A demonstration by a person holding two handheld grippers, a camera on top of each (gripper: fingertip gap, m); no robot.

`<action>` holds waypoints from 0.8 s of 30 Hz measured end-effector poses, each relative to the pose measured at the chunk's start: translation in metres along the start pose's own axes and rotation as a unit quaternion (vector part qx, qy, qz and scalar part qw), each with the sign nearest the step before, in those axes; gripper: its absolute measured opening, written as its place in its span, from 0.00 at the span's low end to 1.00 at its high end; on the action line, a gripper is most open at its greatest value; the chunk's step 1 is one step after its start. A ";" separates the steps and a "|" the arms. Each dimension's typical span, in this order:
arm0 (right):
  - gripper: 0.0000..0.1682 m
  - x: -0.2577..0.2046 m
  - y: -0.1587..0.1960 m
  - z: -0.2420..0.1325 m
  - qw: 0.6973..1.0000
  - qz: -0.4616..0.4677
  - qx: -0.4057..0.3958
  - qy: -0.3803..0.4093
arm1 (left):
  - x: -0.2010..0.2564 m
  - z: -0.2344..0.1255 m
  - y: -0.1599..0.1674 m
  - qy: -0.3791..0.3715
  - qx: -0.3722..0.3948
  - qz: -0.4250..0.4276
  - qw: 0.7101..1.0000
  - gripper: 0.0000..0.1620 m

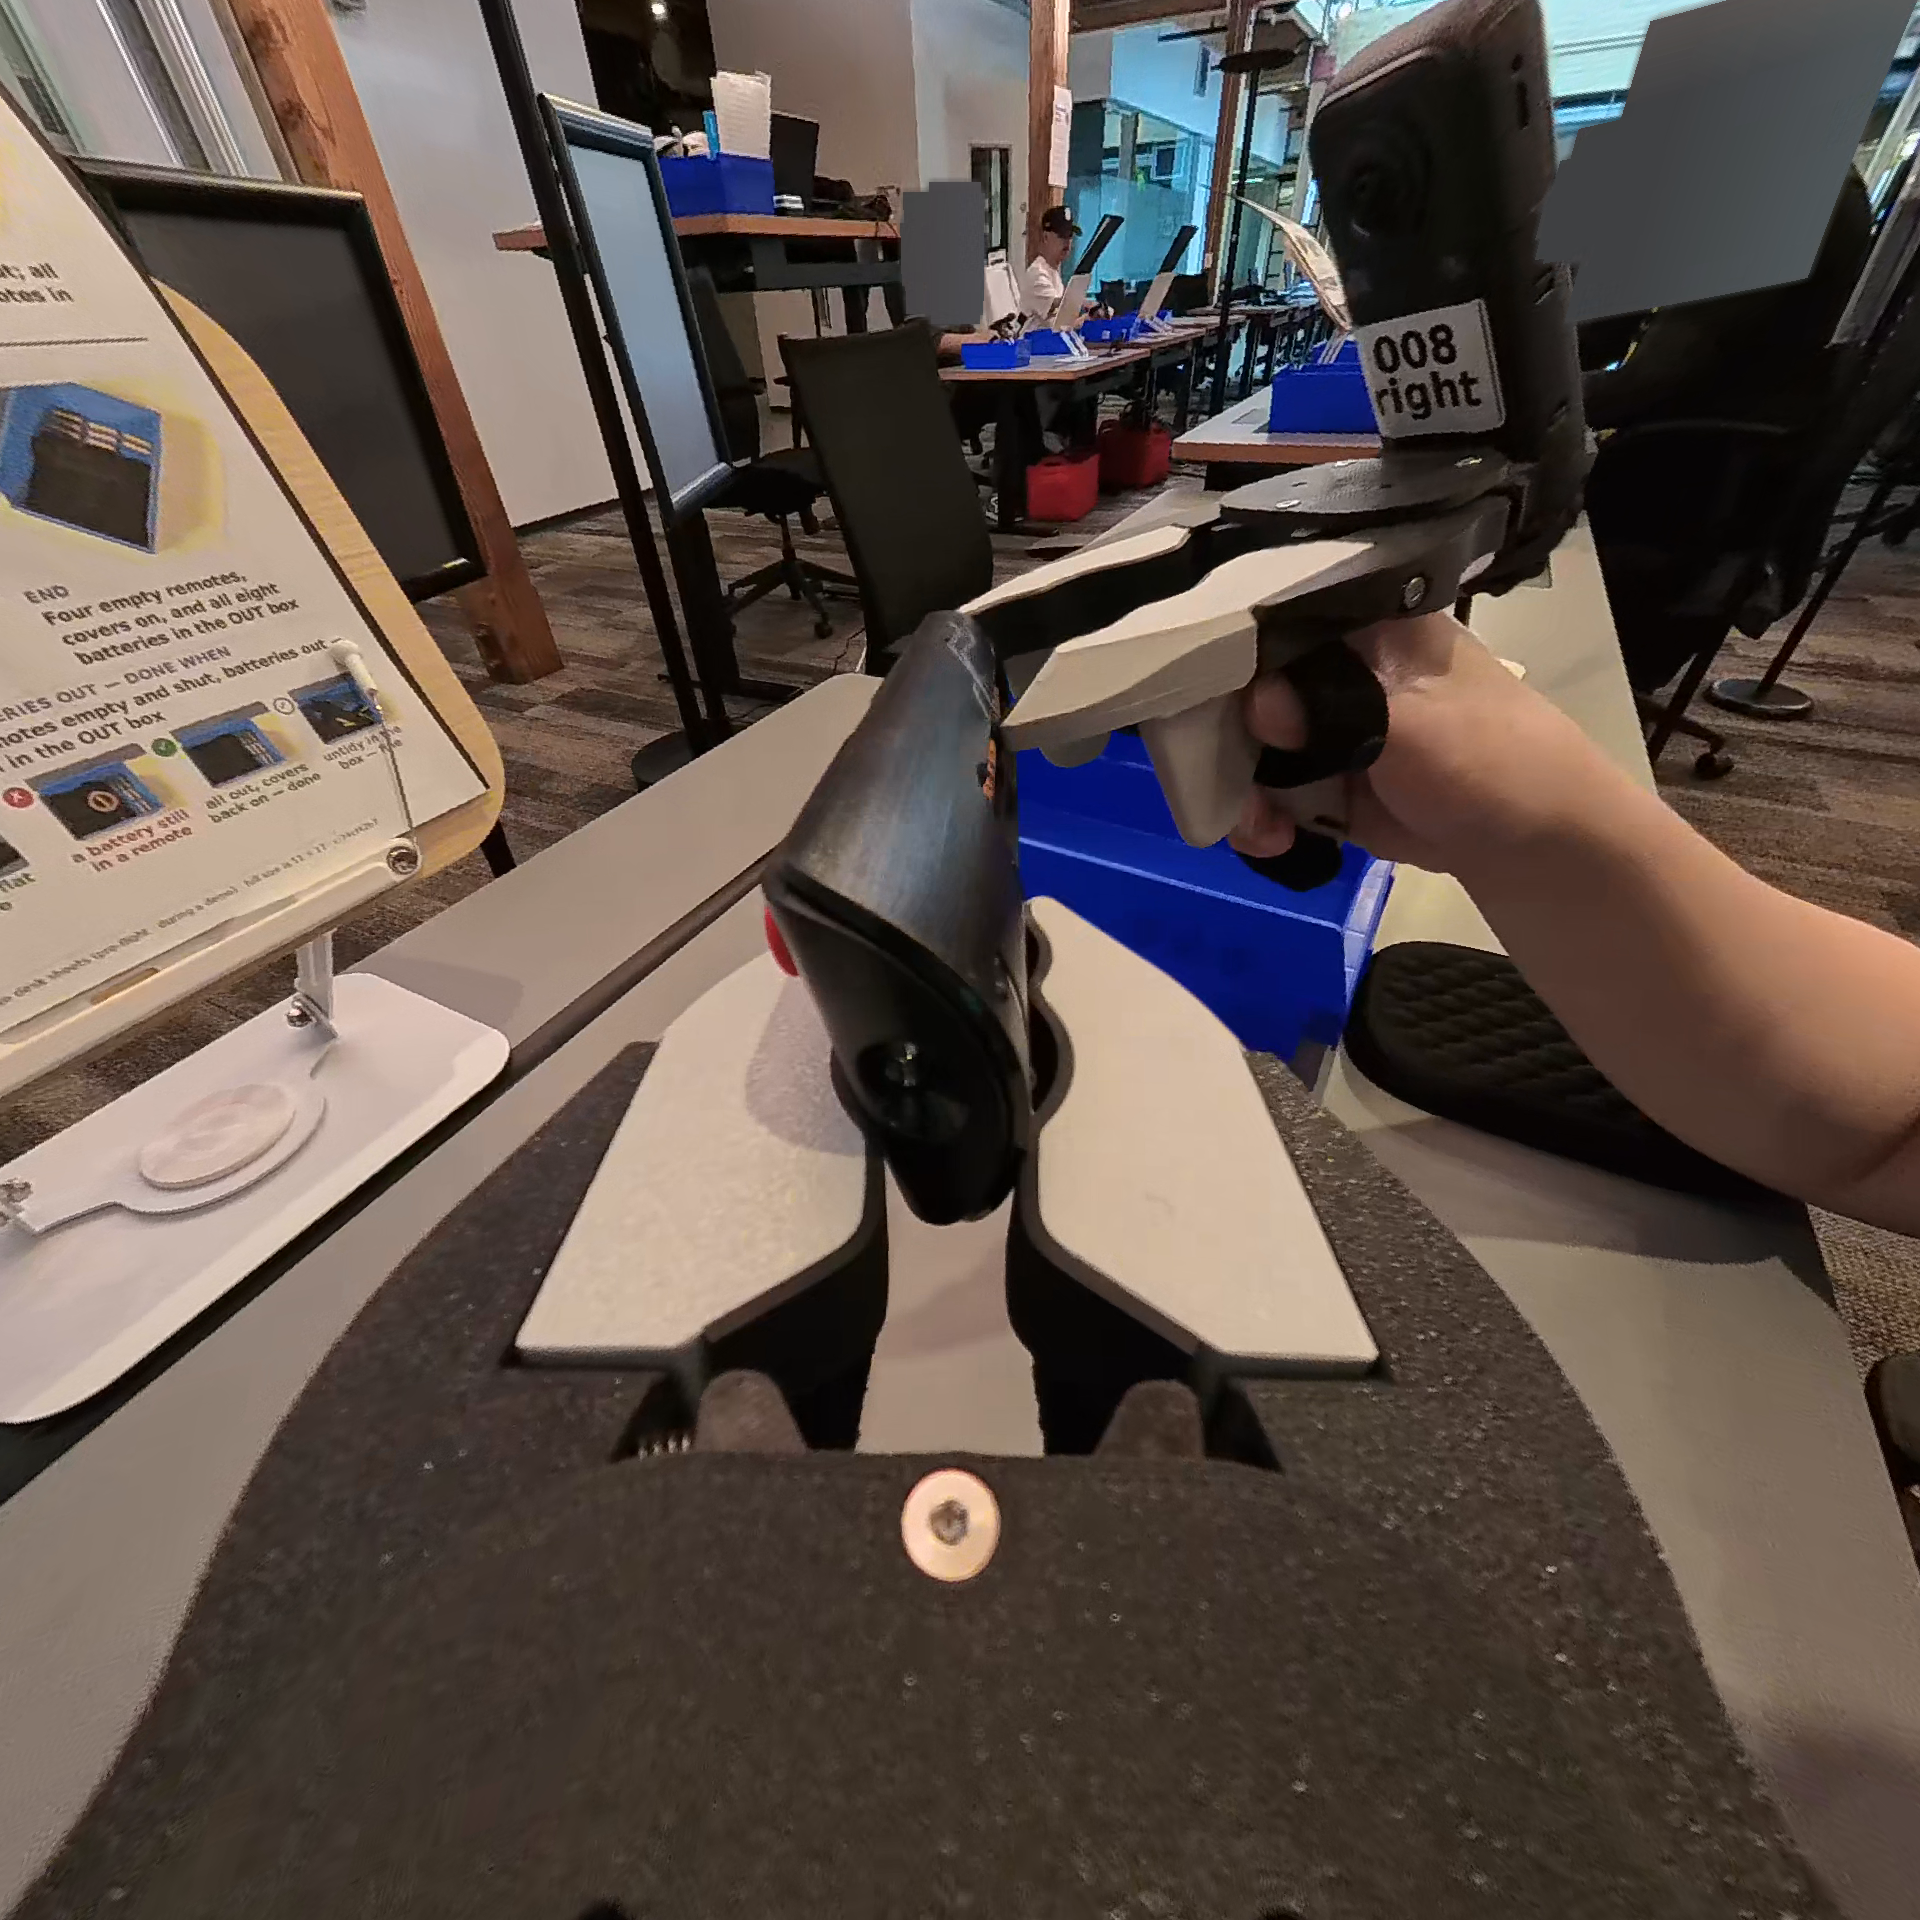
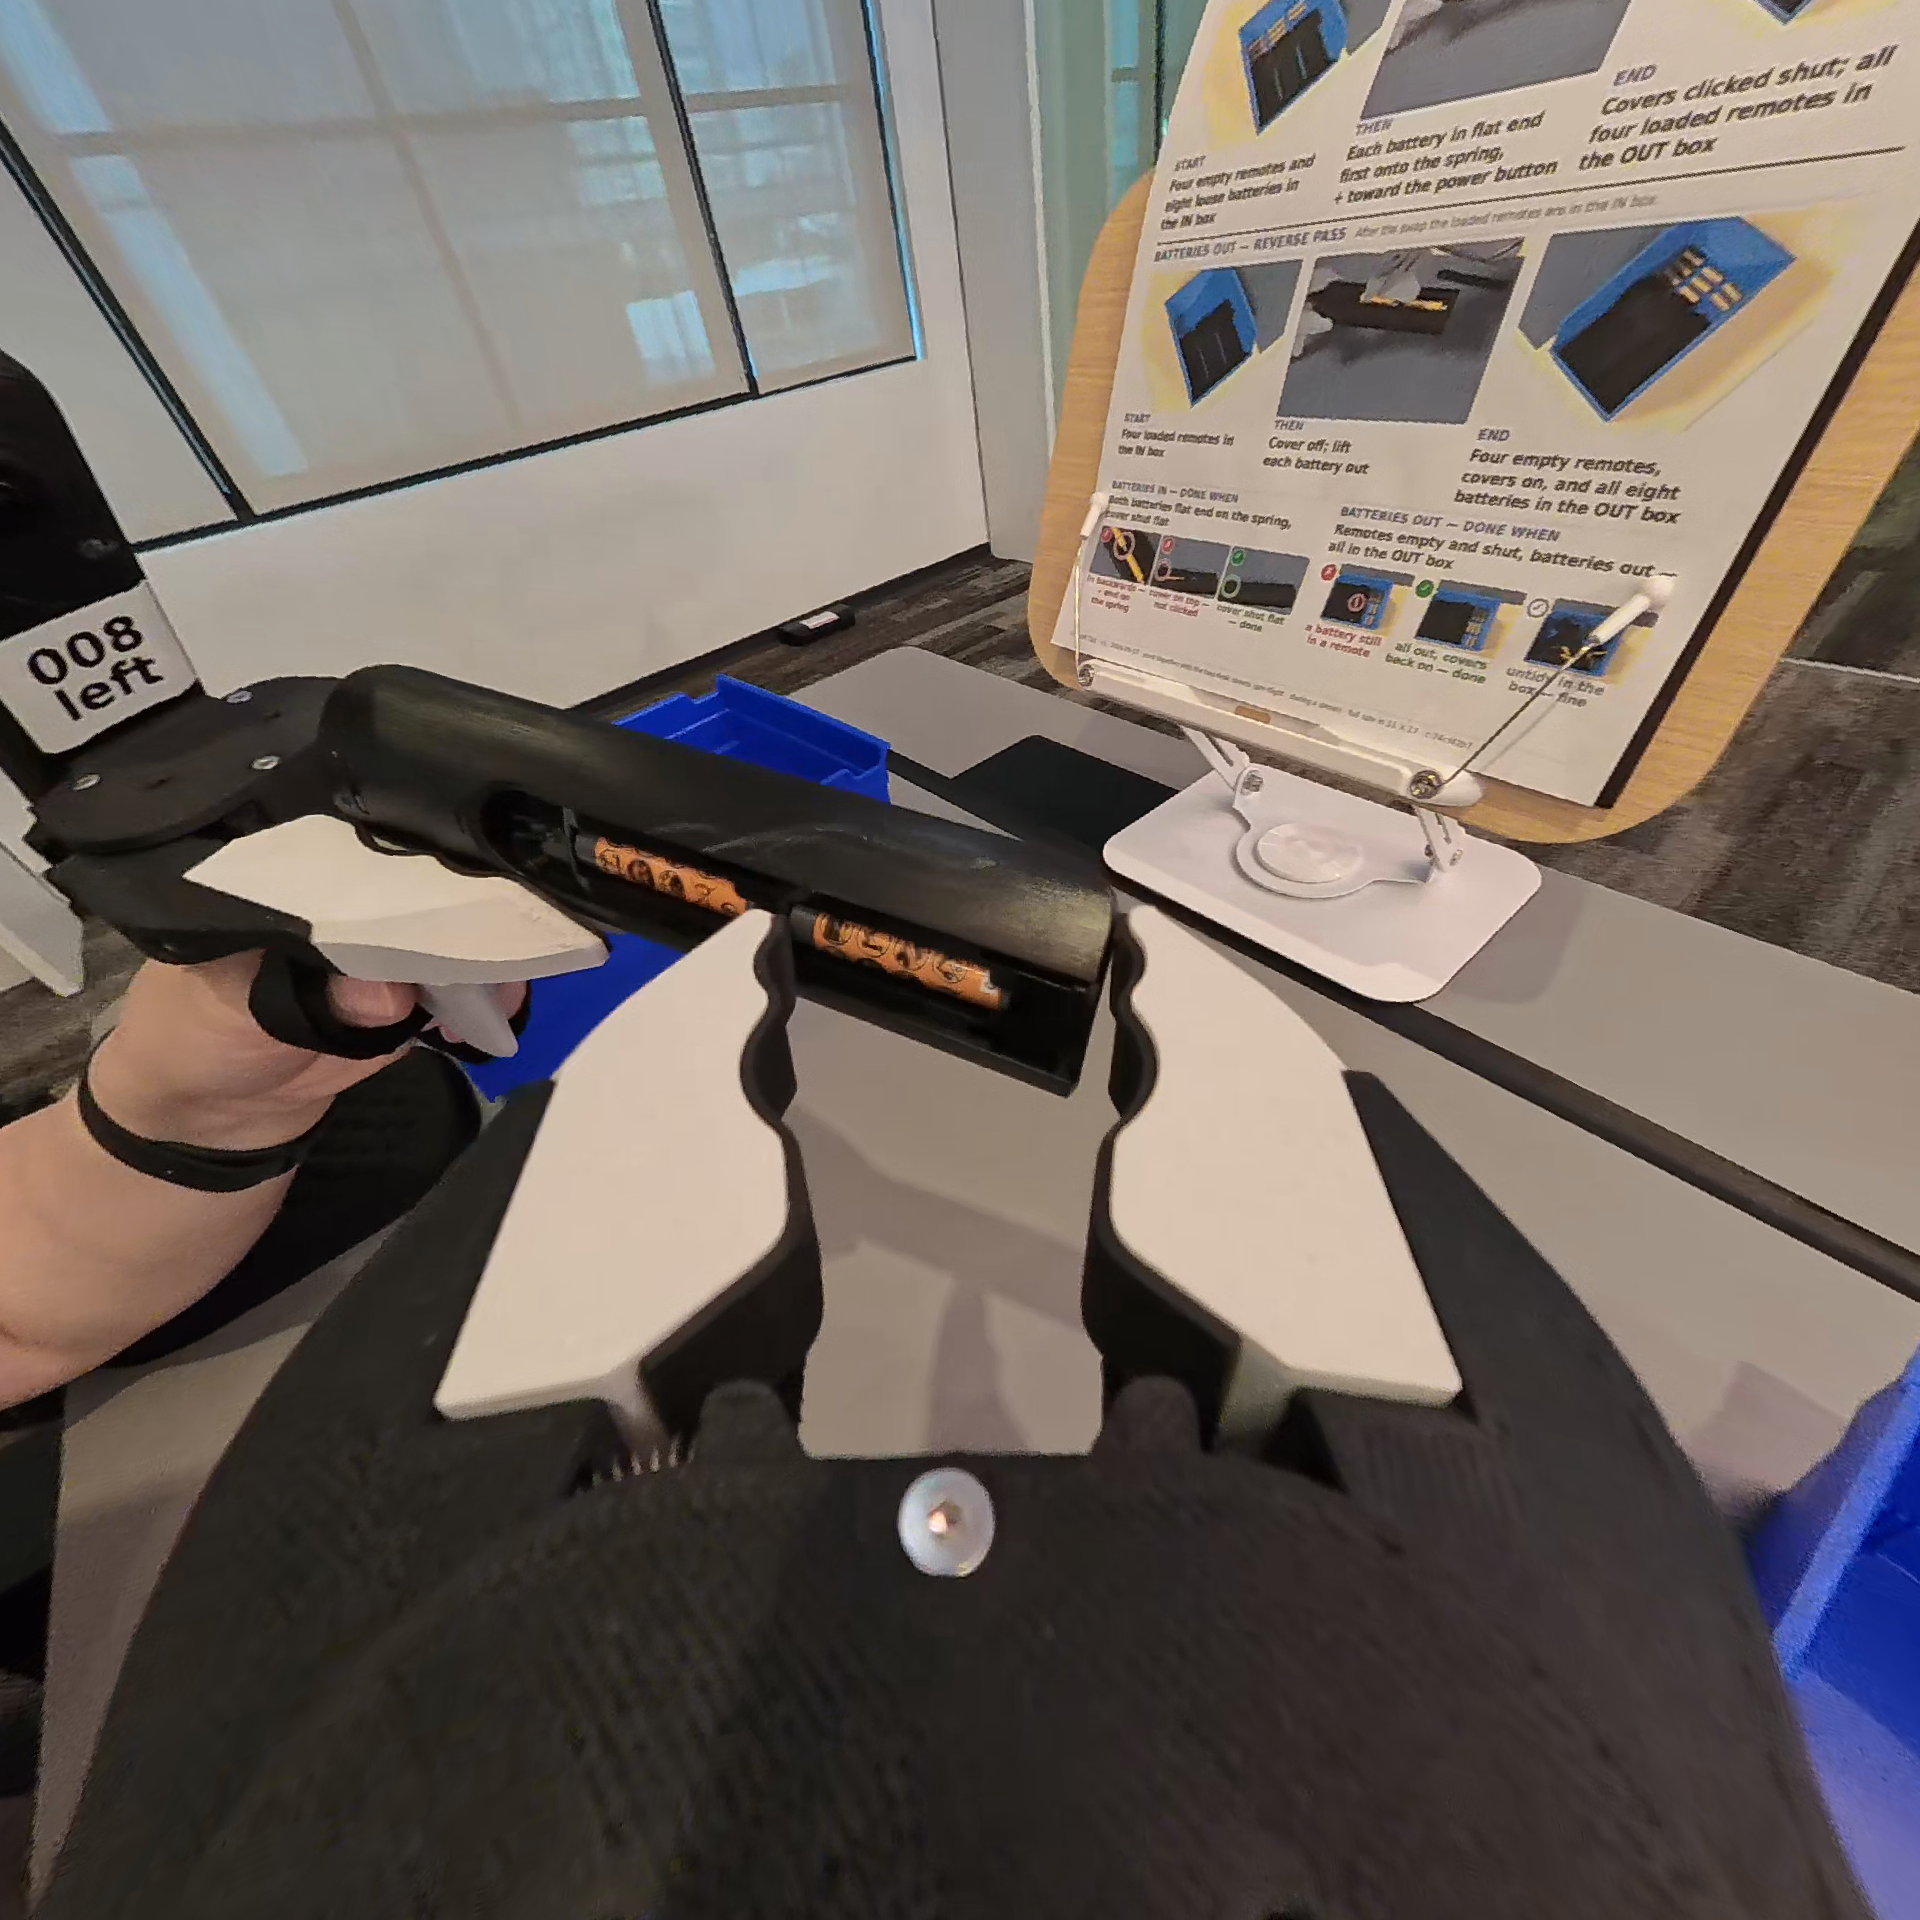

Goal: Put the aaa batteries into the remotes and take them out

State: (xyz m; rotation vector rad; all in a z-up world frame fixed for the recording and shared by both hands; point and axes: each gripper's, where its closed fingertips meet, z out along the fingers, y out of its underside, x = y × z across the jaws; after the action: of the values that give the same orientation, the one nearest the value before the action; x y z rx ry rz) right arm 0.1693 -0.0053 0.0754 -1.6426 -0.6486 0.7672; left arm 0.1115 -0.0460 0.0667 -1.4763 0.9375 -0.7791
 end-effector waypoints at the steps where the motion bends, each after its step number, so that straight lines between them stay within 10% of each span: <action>1: 0.36 0.000 0.000 0.000 1.000 0.004 0.000 -0.004 | 0.000 0.000 0.000 0.001 0.000 0.000 1.000 0.13; 24: 0.35 -0.001 0.001 -0.004 1.000 0.019 -0.015 -0.013 | 0.005 0.001 -0.001 -0.005 0.001 0.008 1.000 0.13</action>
State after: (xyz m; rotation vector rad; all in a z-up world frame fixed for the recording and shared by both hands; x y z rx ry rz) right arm 0.1718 -0.0085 0.0748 -1.6790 -0.6508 0.8106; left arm 0.1151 -0.0497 0.0672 -1.4675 0.9387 -0.7599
